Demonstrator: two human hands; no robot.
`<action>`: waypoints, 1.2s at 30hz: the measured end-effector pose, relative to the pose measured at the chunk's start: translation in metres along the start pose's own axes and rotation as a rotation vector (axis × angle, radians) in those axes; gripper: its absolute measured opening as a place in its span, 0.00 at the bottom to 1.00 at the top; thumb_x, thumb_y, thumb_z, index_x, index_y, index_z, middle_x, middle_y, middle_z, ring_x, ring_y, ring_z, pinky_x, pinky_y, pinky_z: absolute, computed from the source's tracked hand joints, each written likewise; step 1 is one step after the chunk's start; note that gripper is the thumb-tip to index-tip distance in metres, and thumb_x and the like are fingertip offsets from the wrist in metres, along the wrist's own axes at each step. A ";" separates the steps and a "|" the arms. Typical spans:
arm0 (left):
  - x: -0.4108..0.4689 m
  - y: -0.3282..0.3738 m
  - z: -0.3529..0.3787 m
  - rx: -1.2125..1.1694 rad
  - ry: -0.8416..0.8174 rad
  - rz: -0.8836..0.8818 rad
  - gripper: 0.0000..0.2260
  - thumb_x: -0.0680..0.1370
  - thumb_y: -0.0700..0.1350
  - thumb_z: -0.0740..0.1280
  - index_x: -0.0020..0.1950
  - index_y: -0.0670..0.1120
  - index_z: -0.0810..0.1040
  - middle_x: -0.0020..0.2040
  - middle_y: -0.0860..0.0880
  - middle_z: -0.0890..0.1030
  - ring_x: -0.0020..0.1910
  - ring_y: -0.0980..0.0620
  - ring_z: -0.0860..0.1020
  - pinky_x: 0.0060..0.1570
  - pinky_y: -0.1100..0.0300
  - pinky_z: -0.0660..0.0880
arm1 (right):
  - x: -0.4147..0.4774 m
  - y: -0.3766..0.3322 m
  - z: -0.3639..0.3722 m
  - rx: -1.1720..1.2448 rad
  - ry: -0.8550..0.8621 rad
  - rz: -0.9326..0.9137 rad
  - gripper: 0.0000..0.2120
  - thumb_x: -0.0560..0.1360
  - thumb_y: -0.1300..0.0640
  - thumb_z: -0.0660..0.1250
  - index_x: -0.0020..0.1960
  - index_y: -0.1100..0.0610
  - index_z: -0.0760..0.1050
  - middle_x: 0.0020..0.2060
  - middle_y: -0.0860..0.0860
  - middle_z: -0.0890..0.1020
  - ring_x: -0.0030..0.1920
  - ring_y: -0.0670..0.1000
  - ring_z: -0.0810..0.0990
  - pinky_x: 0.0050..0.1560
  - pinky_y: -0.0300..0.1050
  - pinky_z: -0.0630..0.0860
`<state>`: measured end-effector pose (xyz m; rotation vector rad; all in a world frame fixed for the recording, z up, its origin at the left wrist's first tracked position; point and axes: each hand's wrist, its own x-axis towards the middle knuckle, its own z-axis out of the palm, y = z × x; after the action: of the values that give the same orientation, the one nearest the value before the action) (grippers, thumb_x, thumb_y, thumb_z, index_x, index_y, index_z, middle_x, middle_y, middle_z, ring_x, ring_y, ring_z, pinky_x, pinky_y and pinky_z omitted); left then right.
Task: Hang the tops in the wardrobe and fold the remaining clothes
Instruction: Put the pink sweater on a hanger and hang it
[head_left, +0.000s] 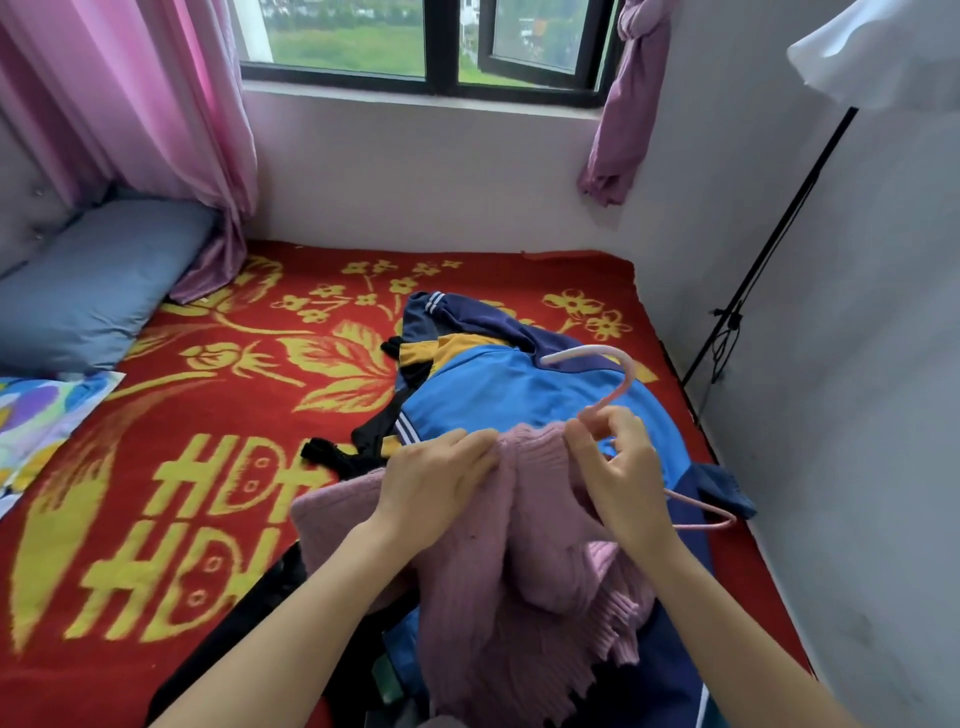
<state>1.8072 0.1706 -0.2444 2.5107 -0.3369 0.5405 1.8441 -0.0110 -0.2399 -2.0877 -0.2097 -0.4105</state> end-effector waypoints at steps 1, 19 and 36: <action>0.001 -0.004 -0.004 -0.043 0.011 -0.062 0.17 0.75 0.55 0.53 0.50 0.50 0.78 0.40 0.45 0.83 0.39 0.47 0.81 0.37 0.50 0.76 | 0.004 0.003 -0.005 -0.039 0.062 -0.051 0.18 0.69 0.36 0.58 0.40 0.51 0.74 0.40 0.39 0.75 0.46 0.46 0.71 0.50 0.42 0.61; 0.013 -0.019 -0.044 -0.076 0.159 -0.071 0.21 0.75 0.51 0.56 0.56 0.42 0.81 0.49 0.44 0.84 0.47 0.44 0.82 0.43 0.46 0.78 | 0.041 0.080 -0.051 -0.129 0.026 0.448 0.27 0.82 0.46 0.50 0.31 0.59 0.70 0.30 0.58 0.78 0.41 0.62 0.78 0.39 0.48 0.68; -0.003 -0.041 -0.039 -0.366 0.303 -0.200 0.15 0.76 0.35 0.65 0.59 0.51 0.77 0.45 0.71 0.79 0.48 0.68 0.78 0.49 0.74 0.71 | 0.040 0.075 0.017 0.617 -0.551 0.813 0.12 0.79 0.51 0.62 0.59 0.55 0.74 0.41 0.55 0.80 0.39 0.56 0.81 0.39 0.49 0.80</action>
<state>1.8067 0.2260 -0.2344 2.0451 -0.0593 0.6965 1.9077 -0.0363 -0.2927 -1.4575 0.1841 0.6518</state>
